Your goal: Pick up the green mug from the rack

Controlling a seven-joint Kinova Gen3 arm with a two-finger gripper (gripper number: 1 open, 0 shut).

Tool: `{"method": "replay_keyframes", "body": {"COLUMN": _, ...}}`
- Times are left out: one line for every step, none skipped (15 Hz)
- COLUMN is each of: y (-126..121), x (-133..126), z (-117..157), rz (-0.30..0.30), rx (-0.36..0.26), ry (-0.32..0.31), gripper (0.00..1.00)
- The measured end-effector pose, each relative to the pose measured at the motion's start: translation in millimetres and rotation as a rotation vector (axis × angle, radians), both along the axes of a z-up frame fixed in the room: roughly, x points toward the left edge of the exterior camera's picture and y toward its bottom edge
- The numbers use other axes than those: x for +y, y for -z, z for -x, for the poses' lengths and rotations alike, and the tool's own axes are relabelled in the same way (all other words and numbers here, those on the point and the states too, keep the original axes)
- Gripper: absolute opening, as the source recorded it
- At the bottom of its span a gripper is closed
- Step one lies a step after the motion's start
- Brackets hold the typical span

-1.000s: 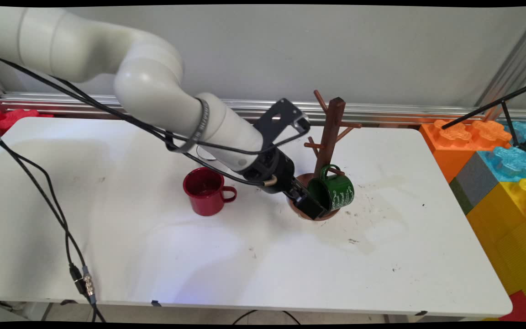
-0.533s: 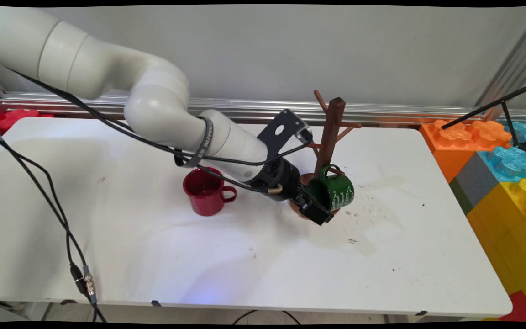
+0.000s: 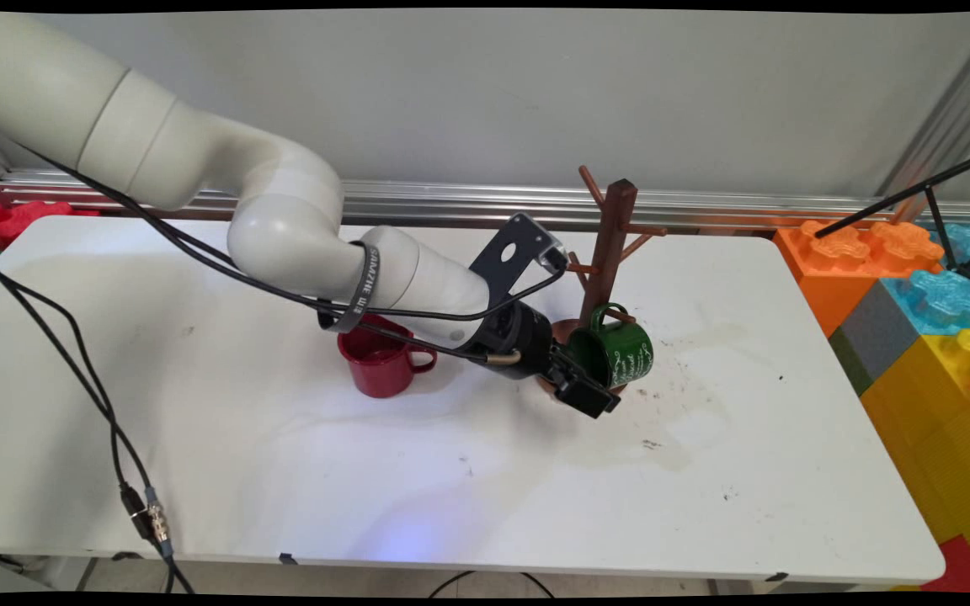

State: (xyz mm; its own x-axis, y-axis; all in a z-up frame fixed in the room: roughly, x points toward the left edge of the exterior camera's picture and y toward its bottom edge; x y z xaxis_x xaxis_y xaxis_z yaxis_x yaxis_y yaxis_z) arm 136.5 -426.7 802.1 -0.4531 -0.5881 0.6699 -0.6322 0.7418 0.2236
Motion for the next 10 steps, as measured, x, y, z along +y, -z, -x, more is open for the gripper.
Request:
{"method": "replay_keyframes", "body": {"y": 3, "x": 0, "z": 0, "rz": 0.001, "rx": 0.012, "ry": -0.006, "gripper": 1.0}}
{"method": "replay_keyframes", "body": {"y": 6, "x": 1, "z": -1, "rz": 0.002, "rx": 0.025, "ry": -0.013, "gripper": 1.0}}
{"method": "replay_keyframes", "body": {"y": 8, "x": 1, "z": -1, "rz": 0.003, "rx": 0.032, "ry": -0.017, "gripper": 1.0}}
{"method": "replay_keyframes", "body": {"y": 11, "x": 2, "z": -2, "rz": 0.004, "rx": 0.044, "ry": -0.023, "gripper": 1.0}}
{"method": "replay_keyframes", "body": {"y": 13, "x": 3, "z": -3, "rz": 0.004, "rx": 0.055, "ry": -0.028, "gripper": 1.0}}
{"method": "replay_keyframes", "body": {"y": 15, "x": 4, "z": -3, "rz": 0.005, "rx": 0.063, "ry": -0.031, "gripper": 1.0}}
{"method": "replay_keyframes", "body": {"y": 17, "x": 5, "z": -4, "rz": 0.005, "rx": 0.073, "ry": -0.033, "gripper": 1.0}}
{"method": "replay_keyframes", "body": {"y": 18, "x": 6, "z": -4, "rz": 0.006, "rx": 0.084, "ry": -0.036, "gripper": 1.0}}
{"method": "replay_keyframes", "body": {"y": 20, "x": 7, "z": -5, "rz": 0.006, "rx": 0.093, "ry": -0.038, "gripper": 1.0}}
{"method": "replay_keyframes", "body": {"y": 21, "x": 8, "z": -5, "rz": 0.006, "rx": 0.104, "ry": -0.04, "gripper": 1.0}}
